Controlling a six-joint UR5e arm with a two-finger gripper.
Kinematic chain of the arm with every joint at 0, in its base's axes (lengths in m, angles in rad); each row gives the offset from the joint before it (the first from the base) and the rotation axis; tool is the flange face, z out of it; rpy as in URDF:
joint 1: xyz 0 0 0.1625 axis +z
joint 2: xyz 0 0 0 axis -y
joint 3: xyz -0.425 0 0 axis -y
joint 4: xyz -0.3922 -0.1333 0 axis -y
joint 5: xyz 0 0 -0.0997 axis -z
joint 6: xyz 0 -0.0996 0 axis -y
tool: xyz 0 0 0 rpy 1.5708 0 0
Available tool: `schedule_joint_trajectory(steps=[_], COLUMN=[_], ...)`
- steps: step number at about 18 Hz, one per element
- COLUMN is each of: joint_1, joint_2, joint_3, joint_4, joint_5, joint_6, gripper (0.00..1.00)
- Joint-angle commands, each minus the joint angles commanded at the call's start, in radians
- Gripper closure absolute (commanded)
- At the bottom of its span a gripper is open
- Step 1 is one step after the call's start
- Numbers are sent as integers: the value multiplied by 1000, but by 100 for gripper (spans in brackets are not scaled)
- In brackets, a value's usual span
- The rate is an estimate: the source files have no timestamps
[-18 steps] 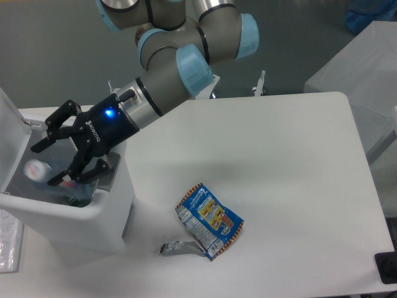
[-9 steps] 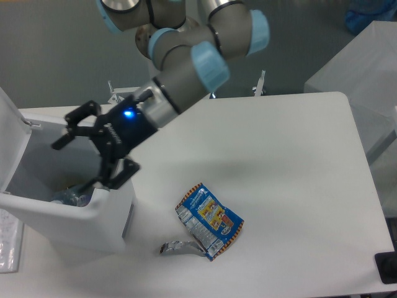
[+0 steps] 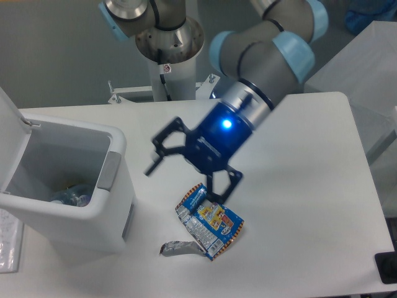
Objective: Place the trash in the trash can
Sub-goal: 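Move the open gripper back over the snack wrapper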
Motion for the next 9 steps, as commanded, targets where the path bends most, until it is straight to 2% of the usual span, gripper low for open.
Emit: schedule_joint_trajectory(steps=[6,9], joint_1=[-14,-69], joint_2=[-52,-87], joint_3=[3,8], joint_4=[-29,-55], joint_5=[270,423], joint_6=[-137,-146], gripper=[0,0])
